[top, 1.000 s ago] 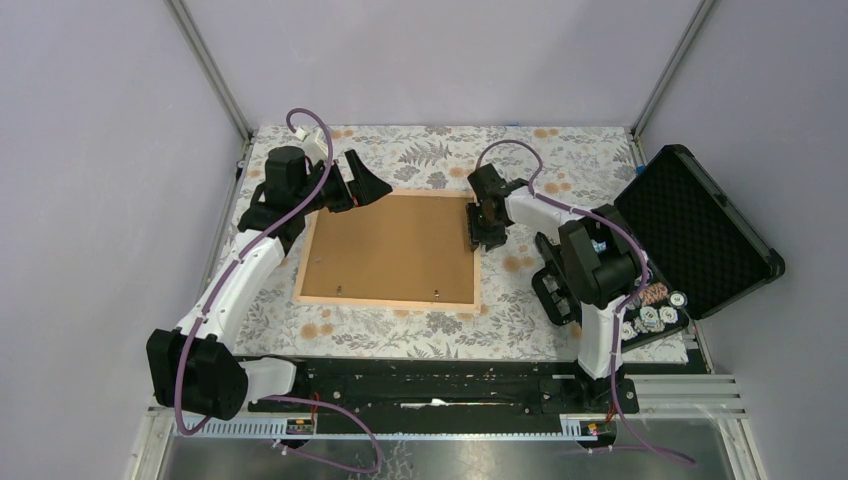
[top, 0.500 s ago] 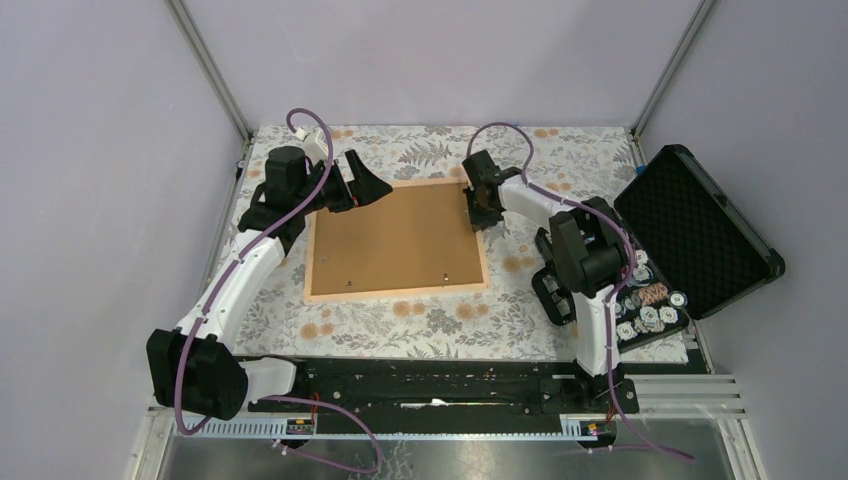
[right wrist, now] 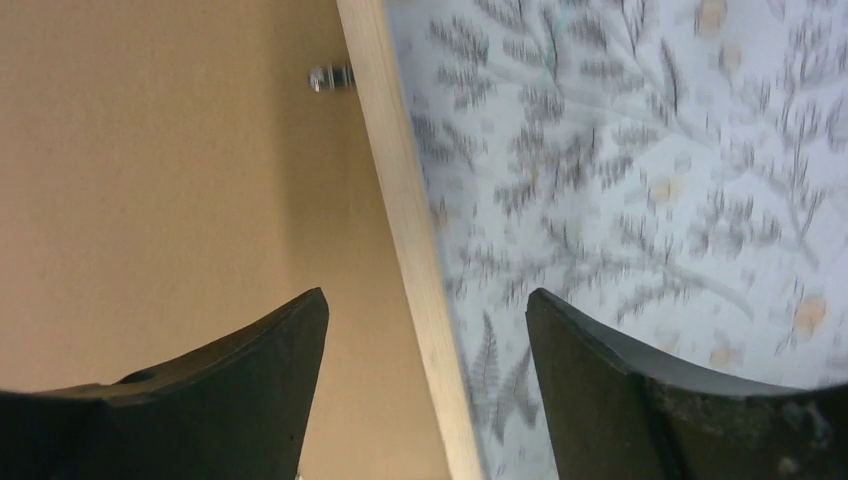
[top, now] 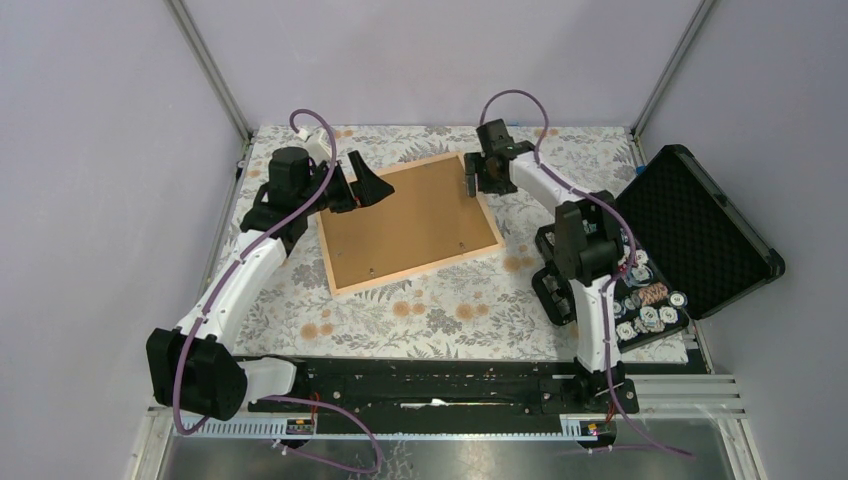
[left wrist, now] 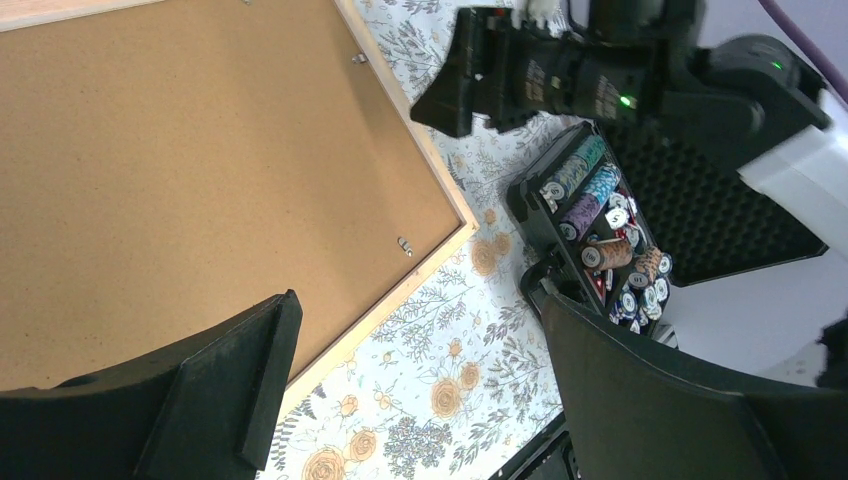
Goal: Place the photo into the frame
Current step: Adjust the photo frame at the center of the board.
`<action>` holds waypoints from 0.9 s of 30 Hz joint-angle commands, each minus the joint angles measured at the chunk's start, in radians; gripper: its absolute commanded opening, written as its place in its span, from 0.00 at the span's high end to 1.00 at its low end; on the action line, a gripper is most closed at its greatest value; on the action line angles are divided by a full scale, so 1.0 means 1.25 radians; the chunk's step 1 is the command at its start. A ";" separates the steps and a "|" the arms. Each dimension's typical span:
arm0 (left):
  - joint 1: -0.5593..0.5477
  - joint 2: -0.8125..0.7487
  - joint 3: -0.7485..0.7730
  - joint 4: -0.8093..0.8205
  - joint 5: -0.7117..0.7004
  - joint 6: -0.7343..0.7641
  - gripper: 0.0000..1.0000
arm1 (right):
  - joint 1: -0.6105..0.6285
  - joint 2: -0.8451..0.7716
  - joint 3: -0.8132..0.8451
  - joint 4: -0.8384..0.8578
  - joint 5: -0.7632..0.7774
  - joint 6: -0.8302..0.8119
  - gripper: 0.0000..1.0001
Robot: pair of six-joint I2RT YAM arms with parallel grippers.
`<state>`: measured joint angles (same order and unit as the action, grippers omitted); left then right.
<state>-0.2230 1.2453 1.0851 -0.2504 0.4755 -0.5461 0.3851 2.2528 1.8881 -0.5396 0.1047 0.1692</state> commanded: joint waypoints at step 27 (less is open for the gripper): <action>-0.013 -0.020 0.017 0.009 -0.016 0.016 0.01 | 0.036 -0.318 -0.645 0.181 -0.054 0.946 0.29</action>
<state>-0.2344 1.2476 1.0851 -0.2630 0.4599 -0.5442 0.4129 1.8175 1.0618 -0.2302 -0.0864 1.2572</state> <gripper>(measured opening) 0.988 0.734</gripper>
